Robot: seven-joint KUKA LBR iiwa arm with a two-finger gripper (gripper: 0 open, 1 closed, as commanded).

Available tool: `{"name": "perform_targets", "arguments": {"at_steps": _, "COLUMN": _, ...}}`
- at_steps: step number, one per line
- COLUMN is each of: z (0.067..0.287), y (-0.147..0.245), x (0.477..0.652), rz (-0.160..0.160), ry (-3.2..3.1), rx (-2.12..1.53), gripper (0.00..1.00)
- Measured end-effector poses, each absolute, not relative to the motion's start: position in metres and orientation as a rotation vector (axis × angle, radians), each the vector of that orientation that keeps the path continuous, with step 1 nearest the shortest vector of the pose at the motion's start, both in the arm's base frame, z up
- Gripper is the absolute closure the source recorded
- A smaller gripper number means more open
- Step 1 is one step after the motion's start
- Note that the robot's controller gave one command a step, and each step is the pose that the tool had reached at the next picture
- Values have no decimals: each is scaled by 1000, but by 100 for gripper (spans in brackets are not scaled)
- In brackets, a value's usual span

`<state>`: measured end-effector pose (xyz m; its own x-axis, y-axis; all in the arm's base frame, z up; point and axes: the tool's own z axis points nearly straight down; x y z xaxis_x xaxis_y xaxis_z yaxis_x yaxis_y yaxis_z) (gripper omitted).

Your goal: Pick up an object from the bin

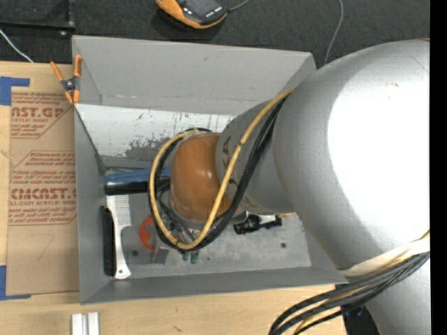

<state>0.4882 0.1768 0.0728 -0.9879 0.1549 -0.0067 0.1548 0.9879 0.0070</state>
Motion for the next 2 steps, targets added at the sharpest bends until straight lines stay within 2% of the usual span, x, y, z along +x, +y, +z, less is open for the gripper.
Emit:
{"name": "perform_targets", "arguments": {"at_steps": 1, "z": 71, "y": 102, "x": 542, "rz": 15, "ry": 3108, "rx": 389, "gripper": 100}}
{"name": "perform_targets", "arguments": {"at_steps": 2, "z": 70, "y": 182, "x": 526, "rz": 14, "ry": 3116, "rx": 336, "gripper": 100}}
